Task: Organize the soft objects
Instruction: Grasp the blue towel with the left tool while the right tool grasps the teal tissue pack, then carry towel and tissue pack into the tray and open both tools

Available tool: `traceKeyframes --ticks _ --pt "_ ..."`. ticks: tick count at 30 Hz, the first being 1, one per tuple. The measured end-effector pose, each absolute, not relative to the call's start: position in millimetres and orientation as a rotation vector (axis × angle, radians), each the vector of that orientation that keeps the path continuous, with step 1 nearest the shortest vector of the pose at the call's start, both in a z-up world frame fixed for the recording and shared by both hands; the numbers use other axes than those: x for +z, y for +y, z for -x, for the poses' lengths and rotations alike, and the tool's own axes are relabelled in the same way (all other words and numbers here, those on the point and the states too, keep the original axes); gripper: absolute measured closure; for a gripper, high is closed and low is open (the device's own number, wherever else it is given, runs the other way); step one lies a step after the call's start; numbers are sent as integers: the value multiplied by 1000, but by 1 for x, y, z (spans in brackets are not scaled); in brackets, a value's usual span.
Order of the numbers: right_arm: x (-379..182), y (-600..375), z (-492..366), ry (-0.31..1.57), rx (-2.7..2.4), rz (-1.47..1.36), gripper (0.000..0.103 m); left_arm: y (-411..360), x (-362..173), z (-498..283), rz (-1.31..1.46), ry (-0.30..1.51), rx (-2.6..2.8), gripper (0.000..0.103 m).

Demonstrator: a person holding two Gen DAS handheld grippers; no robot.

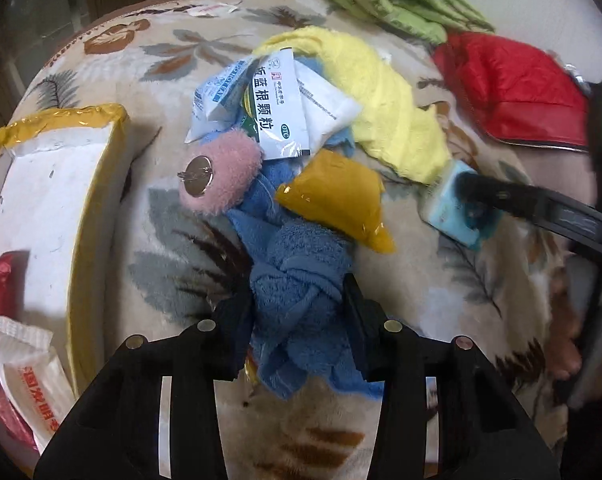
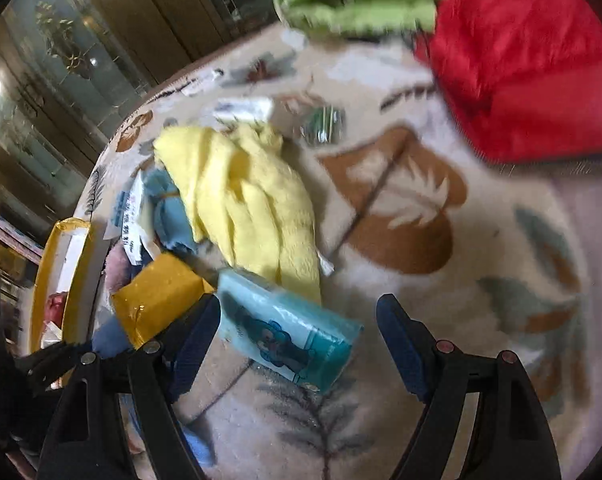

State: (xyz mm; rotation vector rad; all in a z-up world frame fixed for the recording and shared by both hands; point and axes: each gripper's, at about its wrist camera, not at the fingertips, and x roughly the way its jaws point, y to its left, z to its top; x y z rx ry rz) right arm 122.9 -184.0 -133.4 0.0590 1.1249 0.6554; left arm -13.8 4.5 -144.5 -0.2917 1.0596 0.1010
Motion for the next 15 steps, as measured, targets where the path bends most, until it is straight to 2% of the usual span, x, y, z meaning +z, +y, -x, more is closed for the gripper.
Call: traceKeyframes --ticks 2,3,5,8,9,13,15 --pt "-139 -184 -116 1123 645 -48 23 14 -140 26 322 1039 101 65" --pt "-139 -185 -110 1111 634 -44 27 21 -138 34 366 1030 92 66" --pt "-140 -186 -99 1100 641 -56 46 34 -137 49 453 1017 71 66" --pt "-141 -181 -86 1081 613 -37 68 43 -138 63 489 1002 58 66" --pt "-141 -179 -85 1077 603 -32 71 46 -138 67 512 991 48 66" --pt "-134 -177 -84 1076 620 -74 90 57 -131 83 588 939 -2 66" --pt "-124 -175 -73 1057 624 -85 93 59 -126 92 608 918 -29 66"
